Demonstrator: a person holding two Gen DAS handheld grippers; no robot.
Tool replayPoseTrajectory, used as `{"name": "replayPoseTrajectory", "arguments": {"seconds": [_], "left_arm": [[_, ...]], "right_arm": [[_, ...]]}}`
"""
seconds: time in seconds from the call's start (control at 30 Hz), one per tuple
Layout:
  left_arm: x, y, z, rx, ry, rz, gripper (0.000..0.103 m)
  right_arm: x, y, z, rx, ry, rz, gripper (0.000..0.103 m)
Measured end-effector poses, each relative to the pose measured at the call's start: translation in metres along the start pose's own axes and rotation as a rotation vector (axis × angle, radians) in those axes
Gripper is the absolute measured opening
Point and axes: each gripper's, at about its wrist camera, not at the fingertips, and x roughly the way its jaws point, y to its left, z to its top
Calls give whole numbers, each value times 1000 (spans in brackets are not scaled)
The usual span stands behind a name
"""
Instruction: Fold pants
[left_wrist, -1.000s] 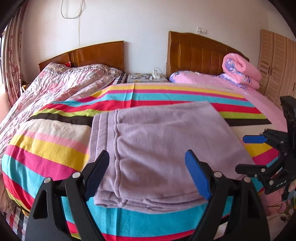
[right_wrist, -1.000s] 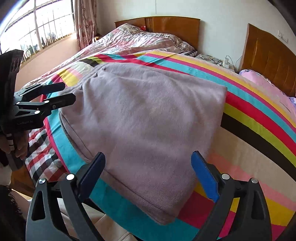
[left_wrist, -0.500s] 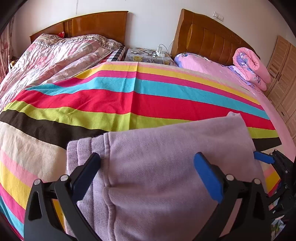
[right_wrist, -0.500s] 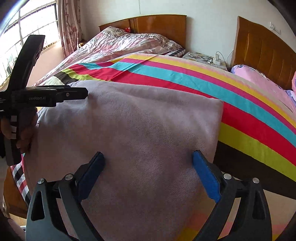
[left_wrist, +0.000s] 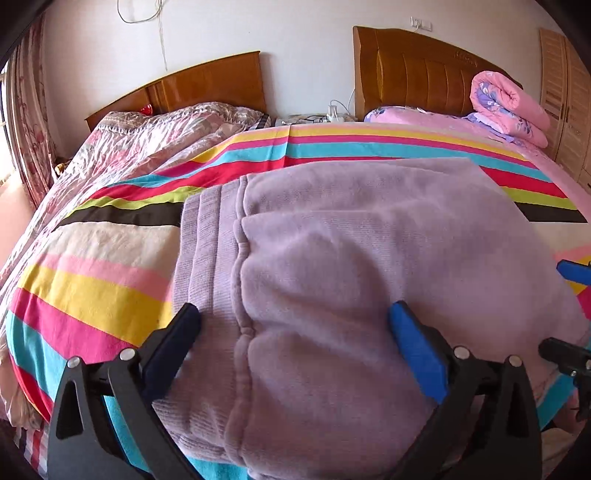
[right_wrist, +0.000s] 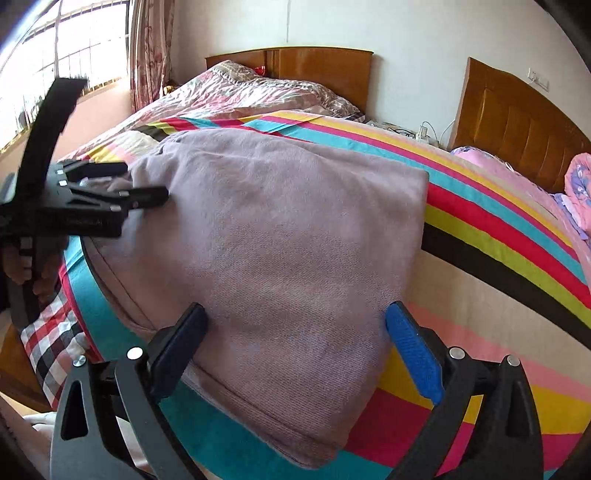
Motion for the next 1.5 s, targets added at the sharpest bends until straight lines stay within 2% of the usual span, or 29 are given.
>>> {"name": "replayPoseTrajectory", "arguments": {"seconds": [0.1, 0.13, 0.2, 0.23, 0.27, 0.33, 0.4, 0.53, 0.6, 0.67, 0.7, 0.77, 0.97, 1.17, 1.5], "left_arm": [[-15, -2, -3, 1, 32, 38, 102], [-23, -2, -4, -4, 48, 63, 102], [-54, 1, -8, -37, 50, 189, 102], [-79, 2, -10, -70, 1, 232, 102], [-107, 5, -12, -112, -64, 231, 102], [-157, 7, -17, -195, -186, 190, 102], [-194, 6, -19, -233, -281, 167, 102], [-224, -4, -17, -276, -388, 152, 102], [-225, -14, -25, -278, -434, 149, 102], [-217, -25, -29, -278, -376, 134, 102], [-210, -29, -31, -263, -322, 133, 102], [-200, -37, -38, -240, -272, 171, 102], [-201, -48, -48, -216, -291, 164, 102], [-209, -57, -49, -173, -322, 134, 102], [-205, -61, -51, -158, -309, 119, 102]], "right_arm": [[-21, -6, -7, 23, 33, 29, 96], [-32, -8, -11, 28, 43, 13, 96], [-66, -10, -20, 60, 4, -50, 96], [-88, -11, -23, 87, -46, -43, 96], [-109, -13, -27, 118, -100, -39, 96], [-144, -12, -30, 180, -206, -70, 97], [-172, -5, -32, 216, -300, -87, 98], [-190, 10, -30, 249, -418, -152, 98], [-179, 18, -30, 263, -388, -191, 98], [-161, 24, -34, 268, -308, -175, 98], [-154, 27, -38, 263, -281, -180, 98], [-145, 30, -46, 265, -240, -163, 98], [-155, 30, -49, 272, -283, -212, 98], [-164, 25, -52, 288, -298, -225, 98], [-162, 29, -51, 271, -290, -222, 98]]}}
